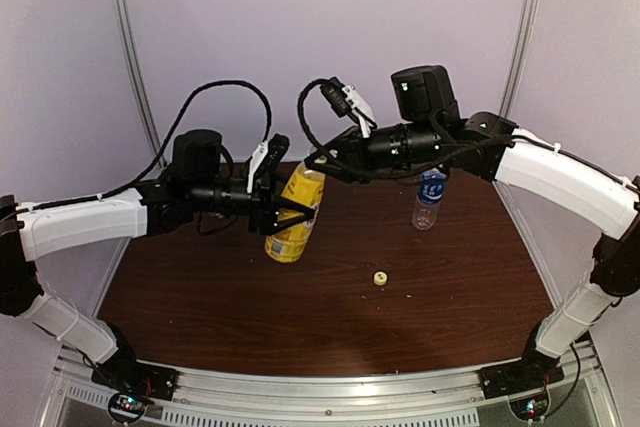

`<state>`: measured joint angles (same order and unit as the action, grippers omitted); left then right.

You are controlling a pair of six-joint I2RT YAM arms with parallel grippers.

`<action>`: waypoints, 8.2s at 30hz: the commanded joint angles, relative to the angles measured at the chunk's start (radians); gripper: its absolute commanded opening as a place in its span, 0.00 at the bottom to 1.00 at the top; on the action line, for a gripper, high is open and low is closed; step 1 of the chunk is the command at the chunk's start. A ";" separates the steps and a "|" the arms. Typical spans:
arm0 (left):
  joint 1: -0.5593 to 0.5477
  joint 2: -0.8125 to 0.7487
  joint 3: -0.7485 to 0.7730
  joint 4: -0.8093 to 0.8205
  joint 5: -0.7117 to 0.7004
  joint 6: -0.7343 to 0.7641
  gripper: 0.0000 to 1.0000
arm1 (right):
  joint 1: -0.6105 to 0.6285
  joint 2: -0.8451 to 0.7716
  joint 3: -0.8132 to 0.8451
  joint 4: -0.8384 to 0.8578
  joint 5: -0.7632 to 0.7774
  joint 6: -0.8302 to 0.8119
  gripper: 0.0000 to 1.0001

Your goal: Unscrew the bottle caps

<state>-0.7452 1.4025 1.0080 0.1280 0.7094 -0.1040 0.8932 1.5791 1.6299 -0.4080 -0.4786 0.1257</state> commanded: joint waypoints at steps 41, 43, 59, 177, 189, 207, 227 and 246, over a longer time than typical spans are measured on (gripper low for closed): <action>0.191 0.047 0.158 -0.157 -0.188 -0.181 0.98 | -0.117 0.260 -0.100 0.154 0.485 -0.018 0.00; 0.193 0.043 0.158 -0.162 -0.199 -0.176 0.98 | -0.117 0.258 -0.107 0.155 0.484 -0.013 0.01; 0.202 0.014 0.148 -0.178 -0.293 -0.173 0.98 | -0.117 0.233 -0.125 0.130 0.480 -0.005 0.48; -0.391 -0.183 -0.007 -0.210 -0.691 0.069 0.87 | -0.084 -0.187 -0.080 -0.300 -0.088 0.056 0.06; -0.391 -0.101 0.002 -0.134 -0.790 0.023 0.86 | -0.065 -0.144 -0.062 -0.240 -0.170 0.077 0.05; -0.388 -0.055 -0.008 -0.004 -0.737 0.048 0.64 | -0.062 -0.098 -0.036 -0.225 -0.224 0.094 0.05; -0.372 -0.118 -0.188 0.276 -0.678 -0.084 0.30 | -0.049 -0.242 -0.219 0.097 -0.082 0.213 0.80; -0.373 -0.118 -0.248 0.412 -0.620 -0.179 0.28 | 0.036 -0.201 -0.218 0.176 0.024 0.219 0.49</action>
<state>-1.1248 1.3014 0.7681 0.4690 0.0685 -0.2665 0.9195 1.3701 1.3750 -0.2466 -0.4774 0.3435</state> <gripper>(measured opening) 0.518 0.560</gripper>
